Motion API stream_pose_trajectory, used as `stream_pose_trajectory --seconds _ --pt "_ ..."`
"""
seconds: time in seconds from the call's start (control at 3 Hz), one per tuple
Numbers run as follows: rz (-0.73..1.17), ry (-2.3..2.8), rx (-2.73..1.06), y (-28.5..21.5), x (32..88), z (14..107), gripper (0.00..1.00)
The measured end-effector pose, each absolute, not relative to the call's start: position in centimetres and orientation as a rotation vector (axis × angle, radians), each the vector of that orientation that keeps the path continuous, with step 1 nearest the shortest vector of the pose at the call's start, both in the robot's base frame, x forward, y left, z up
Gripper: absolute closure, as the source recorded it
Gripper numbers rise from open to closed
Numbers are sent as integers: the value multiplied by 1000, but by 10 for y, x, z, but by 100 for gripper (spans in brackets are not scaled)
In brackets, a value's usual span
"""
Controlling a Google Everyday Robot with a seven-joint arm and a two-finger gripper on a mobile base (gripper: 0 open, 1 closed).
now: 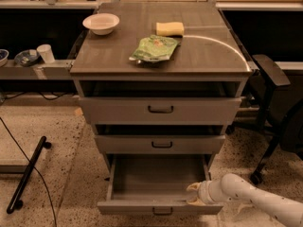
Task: Close bottom drawer
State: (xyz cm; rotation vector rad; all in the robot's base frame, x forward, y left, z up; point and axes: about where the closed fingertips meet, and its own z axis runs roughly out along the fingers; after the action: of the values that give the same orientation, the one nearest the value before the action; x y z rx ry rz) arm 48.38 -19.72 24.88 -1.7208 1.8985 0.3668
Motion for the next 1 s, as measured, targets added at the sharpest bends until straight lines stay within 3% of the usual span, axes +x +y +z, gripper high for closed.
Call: stream_pose_trajectory --seconds 0.67,1.0 --pt "390 1889 -1744 -198 467 238 100" --pt "411 1885 -1780 -197 447 222 100"
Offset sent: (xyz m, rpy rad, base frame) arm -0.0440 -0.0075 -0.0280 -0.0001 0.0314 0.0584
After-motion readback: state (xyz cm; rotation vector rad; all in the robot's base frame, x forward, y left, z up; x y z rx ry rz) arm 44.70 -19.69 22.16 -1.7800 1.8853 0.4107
